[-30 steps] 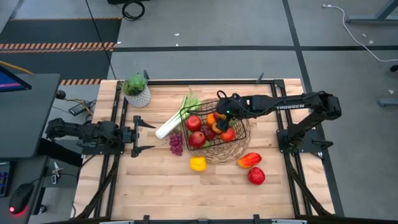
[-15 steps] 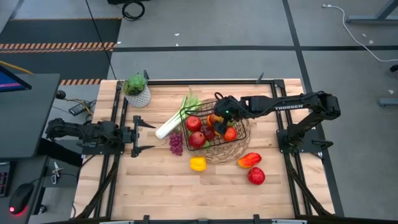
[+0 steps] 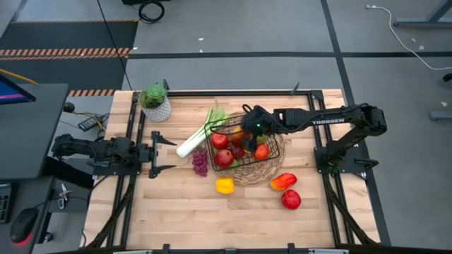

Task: Build produce basket
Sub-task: Put the red apple into the black wire basket, then put the red mango into the black wire basket

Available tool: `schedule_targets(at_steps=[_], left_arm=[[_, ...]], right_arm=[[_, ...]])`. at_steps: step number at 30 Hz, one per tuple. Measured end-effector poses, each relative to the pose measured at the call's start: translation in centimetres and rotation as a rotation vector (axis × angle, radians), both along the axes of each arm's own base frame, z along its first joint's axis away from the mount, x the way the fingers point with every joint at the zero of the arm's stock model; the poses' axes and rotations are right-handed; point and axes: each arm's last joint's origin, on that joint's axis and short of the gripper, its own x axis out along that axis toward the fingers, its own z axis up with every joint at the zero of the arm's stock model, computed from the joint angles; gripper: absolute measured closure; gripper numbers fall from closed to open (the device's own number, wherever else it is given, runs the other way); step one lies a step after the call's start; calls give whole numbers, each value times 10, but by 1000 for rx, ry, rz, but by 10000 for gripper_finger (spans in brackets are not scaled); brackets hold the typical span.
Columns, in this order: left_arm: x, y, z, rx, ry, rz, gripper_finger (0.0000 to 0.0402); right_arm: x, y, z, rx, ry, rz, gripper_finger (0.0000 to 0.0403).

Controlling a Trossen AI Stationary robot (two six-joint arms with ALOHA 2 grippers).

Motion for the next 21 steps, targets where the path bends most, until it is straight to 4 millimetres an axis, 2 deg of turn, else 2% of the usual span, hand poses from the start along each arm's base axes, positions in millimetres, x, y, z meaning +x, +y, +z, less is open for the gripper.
schedule_targets(at_steps=[6, 9, 12, 15, 18, 21], left_arm=[[0, 0, 0, 0, 0, 0, 2], [0, 0, 0, 0, 0, 0, 2], [0, 0, 0, 0, 0, 0, 2], [0, 0, 0, 0, 0, 0, 2], [0, 0, 0, 0, 0, 0, 2], [0, 0, 0, 0, 0, 0, 2]], right_arm=[[2, -4, 2, -30, -14, 118, 7], [2, -7, 3, -23, -20, 99, 4], [4, -13, 5, 39, -84, 8, 5], [3, -19, 6, 168, -151, -147, 7], [3, -20, 5, 375, -202, -303, 6], [4, -20, 6, 520, -224, -308, 5]])
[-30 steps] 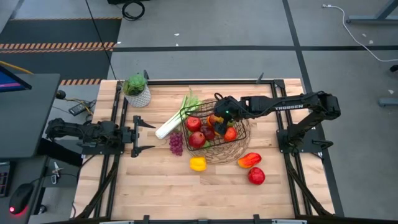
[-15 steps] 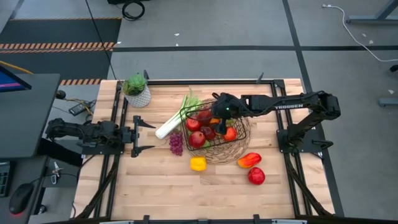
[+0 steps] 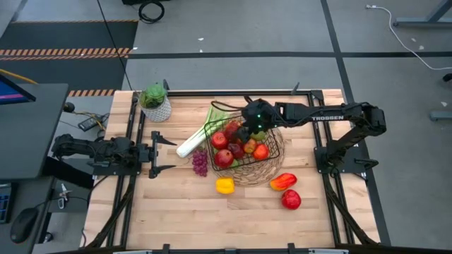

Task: Build produce basket
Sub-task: Put the red mango into the black wire basket

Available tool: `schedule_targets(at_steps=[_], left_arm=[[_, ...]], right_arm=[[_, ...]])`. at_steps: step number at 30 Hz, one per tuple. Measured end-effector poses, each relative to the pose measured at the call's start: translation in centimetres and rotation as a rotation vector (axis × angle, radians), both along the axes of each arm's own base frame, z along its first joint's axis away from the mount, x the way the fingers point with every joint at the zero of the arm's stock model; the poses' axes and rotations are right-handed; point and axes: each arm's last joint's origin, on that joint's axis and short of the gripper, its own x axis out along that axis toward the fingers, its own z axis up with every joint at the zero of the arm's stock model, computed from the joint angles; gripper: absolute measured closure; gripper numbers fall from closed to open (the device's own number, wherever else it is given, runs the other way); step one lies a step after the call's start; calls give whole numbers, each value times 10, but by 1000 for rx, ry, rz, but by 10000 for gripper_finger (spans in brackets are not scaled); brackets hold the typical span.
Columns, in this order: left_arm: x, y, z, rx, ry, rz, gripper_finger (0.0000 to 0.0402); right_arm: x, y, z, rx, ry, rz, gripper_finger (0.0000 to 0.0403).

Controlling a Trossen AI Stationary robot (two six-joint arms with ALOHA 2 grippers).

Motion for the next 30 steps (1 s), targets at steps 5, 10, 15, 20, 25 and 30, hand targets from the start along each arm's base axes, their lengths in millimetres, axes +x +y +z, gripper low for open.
schedule_targets(at_steps=[5, 10, 15, 20, 25, 30], left_arm=[[0, 0, 0, 0, 0, 0, 2], [0, 0, 0, 0, 0, 0, 2], [0, 0, 0, 0, 0, 0, 2], [0, 0, 0, 0, 0, 0, 2], [0, 0, 0, 0, 0, 0, 2], [0, 0, 0, 0, 0, 0, 2]], right_arm=[[0, 3, 0, 82, -16, 77, 4], [1, 5, 1, 100, -21, 54, 4], [-1, 8, 5, 161, -43, 37, 4], [-4, 17, 10, 137, -45, 82, 5], [-15, 19, 22, 103, -63, 126, 5], [-30, 16, 42, 45, -133, 139, 5]])
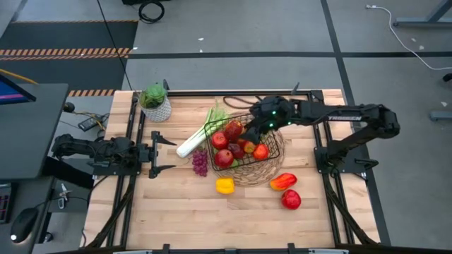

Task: Build produce basket
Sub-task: Put the red mango into the black wire basket

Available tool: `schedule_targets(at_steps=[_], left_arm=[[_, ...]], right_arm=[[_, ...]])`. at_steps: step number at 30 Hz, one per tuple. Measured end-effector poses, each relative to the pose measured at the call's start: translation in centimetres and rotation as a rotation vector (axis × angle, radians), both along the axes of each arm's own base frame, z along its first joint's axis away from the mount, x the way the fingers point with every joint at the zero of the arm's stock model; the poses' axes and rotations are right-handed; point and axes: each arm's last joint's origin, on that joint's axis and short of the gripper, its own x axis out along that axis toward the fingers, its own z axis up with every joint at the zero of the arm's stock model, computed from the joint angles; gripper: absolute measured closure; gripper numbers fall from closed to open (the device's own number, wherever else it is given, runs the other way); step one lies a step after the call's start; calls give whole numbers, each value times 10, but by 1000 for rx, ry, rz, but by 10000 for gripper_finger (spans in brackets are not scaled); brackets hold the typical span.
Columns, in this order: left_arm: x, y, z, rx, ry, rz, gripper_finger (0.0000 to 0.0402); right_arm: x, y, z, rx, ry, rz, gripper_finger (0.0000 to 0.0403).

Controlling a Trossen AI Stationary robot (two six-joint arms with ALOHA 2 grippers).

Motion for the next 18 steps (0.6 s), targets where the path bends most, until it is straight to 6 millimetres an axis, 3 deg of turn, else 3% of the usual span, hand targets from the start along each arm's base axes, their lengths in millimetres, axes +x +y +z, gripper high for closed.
schedule_targets(at_steps=[9, 18], left_arm=[[0, 0, 0, 0, 0, -1, 2], [0, 0, 0, 0, 0, 0, 2]], right_arm=[[-14, -17, 12, -113, -28, -125, 5], [-35, -13, -6, 207, 232, -250, 5]])
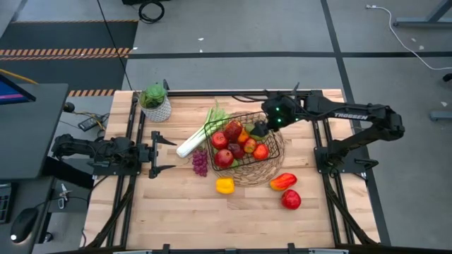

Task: Build produce basket
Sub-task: Put the red mango into the black wire basket

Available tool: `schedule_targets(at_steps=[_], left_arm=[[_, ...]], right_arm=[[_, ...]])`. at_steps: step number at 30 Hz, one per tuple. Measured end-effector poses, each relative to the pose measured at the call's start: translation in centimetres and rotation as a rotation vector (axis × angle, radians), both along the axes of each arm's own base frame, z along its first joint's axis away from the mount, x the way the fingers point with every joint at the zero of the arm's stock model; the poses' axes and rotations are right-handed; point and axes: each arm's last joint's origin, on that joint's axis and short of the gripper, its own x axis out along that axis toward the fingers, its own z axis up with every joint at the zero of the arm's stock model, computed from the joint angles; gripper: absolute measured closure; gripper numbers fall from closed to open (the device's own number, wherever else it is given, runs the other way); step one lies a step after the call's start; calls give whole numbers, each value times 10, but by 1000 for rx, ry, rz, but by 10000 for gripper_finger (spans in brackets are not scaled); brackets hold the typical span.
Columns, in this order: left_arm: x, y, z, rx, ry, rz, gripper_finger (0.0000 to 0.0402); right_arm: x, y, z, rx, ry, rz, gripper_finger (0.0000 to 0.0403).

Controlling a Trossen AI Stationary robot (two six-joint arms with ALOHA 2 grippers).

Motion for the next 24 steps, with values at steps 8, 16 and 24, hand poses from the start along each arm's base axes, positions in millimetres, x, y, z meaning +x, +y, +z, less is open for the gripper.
schedule_targets(at_steps=[8, 16, 24], left_arm=[[0, 0, 0, 0, 0, 0, 2], [0, 0, 0, 0, 0, 0, 2], [0, 0, 0, 0, 0, 0, 2]], right_arm=[[-6, 4, 4, 32, -3, -58, 5], [-9, -7, 7, 51, -30, -97, 5], [-14, -21, 8, 78, -42, -109, 5]])
